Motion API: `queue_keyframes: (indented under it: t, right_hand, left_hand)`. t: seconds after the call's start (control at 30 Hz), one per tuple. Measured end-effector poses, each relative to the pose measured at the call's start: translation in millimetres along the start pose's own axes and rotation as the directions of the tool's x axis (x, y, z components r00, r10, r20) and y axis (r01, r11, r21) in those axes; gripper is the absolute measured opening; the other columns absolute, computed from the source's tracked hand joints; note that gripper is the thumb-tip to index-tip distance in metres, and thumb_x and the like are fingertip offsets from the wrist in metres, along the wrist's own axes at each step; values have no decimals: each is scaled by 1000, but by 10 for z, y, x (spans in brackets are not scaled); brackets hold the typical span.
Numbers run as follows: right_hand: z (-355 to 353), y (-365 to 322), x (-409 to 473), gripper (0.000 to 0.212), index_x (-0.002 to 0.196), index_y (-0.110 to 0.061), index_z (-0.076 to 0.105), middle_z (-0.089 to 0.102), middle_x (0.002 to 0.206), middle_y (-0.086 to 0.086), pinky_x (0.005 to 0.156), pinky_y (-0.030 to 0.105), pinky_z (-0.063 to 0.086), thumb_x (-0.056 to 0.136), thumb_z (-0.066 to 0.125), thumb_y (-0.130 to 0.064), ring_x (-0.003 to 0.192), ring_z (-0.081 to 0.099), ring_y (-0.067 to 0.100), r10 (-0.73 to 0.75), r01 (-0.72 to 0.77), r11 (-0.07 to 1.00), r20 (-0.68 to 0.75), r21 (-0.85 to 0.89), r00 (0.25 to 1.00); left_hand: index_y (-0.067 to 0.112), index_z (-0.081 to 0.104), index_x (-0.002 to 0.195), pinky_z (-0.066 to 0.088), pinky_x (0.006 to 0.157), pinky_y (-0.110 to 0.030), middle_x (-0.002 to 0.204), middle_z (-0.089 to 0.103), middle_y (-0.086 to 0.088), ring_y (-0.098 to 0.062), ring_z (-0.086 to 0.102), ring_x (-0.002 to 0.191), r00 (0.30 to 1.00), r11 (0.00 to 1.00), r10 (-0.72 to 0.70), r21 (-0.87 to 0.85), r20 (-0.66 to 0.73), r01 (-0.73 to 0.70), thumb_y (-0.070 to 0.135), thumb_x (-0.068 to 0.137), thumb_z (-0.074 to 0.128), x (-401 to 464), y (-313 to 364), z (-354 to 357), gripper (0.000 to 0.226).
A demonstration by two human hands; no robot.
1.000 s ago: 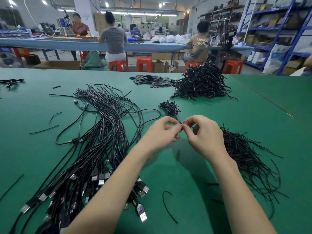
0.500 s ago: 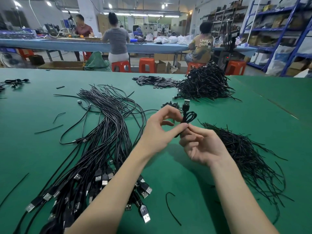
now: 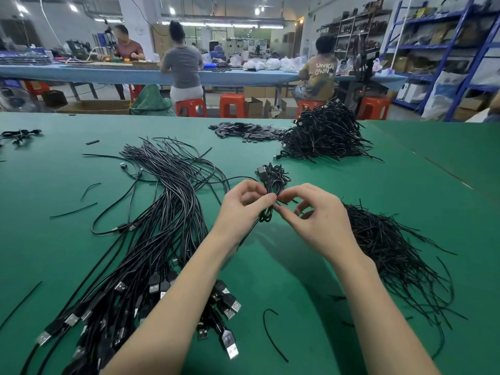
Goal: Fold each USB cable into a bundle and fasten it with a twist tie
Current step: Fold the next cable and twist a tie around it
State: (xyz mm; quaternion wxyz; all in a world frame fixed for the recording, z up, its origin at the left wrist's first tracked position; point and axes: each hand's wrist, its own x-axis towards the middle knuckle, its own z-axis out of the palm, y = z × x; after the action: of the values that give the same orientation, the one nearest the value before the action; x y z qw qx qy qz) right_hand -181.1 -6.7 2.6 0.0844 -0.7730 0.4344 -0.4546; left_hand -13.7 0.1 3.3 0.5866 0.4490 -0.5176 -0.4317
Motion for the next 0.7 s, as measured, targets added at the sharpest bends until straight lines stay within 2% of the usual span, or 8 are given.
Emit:
queue_keyframes:
  t: [0.13, 0.2, 0.27, 0.33, 0.4, 0.5, 0.6, 0.7]
  right_hand:
    - [45, 9, 9, 8, 81, -31, 74, 72, 81, -18, 56, 22, 48, 87, 78, -31, 57, 61, 8, 209, -206, 931, 24, 302, 978]
    - [29, -63, 36, 8, 77, -21, 74, 68, 74, -9, 49, 16, 41, 84, 78, -20, 51, 56, 8, 463, -527, 564, 286, 635, 839]
    - [19, -146, 48, 7, 79, -15, 69, 61, 71, -4, 40, 12, 35, 76, 76, -17, 45, 48, 3, 493, -710, -31, 629, 703, 601]
    - [56, -201, 53, 7, 83, -14, 67, 61, 72, -4, 37, 11, 32, 80, 73, -16, 43, 45, 2, 484, -715, -192, 699, 672, 526]
    - [90, -216, 48, 7, 94, -17, 70, 67, 81, -5, 42, 13, 38, 89, 73, -20, 45, 52, 6, 541, -706, 186, 528, 684, 654]
    - [42, -163, 34, 22, 104, -28, 67, 71, 92, -12, 56, 16, 47, 86, 79, -22, 54, 61, 8, 323, -361, 828, 161, 429, 933]
    - [28, -70, 20, 21, 98, -36, 67, 68, 93, -19, 68, 27, 54, 83, 80, -30, 61, 64, 8, 64, -66, 989, 25, 134, 998]
    - [50, -71, 1, 12, 91, -38, 69, 69, 90, -24, 65, 30, 53, 84, 75, -44, 62, 64, 7, 25, -22, 998, -43, 61, 999]
  left_hand:
    - [21, 60, 86, 43, 71, -19, 74, 63, 7, -4, 57, 72, 998, 998, 46, -34, 44, -44, 13, 88, 74, -12, -4, -14, 16]
    - [20, 61, 88, 46, 76, -17, 78, 64, 10, -6, 58, 80, 990, 992, 122, -28, 65, -120, 12, 87, 75, -25, 0, -6, 16]
    - [19, 61, 88, 47, 76, -18, 81, 64, 13, -6, 59, 83, 980, 982, 188, 2, 68, -189, 10, 86, 76, -37, 4, 17, 17]
    - [17, 60, 85, 47, 72, -16, 77, 62, 15, -4, 58, 79, 977, 977, 207, 31, 44, -209, 6, 86, 75, -36, 10, 24, 19]
    - [16, 59, 84, 45, 73, -17, 72, 59, 13, -4, 55, 74, 985, 985, 170, 23, 3, -170, 5, 86, 74, -16, 20, -3, 19]
    - [16, 58, 83, 40, 64, -17, 69, 54, 8, -5, 49, 66, 997, 995, 73, -70, -32, -75, 7, 87, 72, 7, 51, -58, 18]
    - [16, 57, 85, 37, 53, -10, 66, 56, 12, -1, 49, 61, 999, 995, 35, -90, -12, -36, 9, 89, 71, 22, 64, -91, 16]
    - [16, 57, 85, 37, 53, -10, 67, 57, 11, -1, 49, 61, 1000, 997, 27, -76, 7, -26, 10, 89, 71, 11, 52, -79, 15]
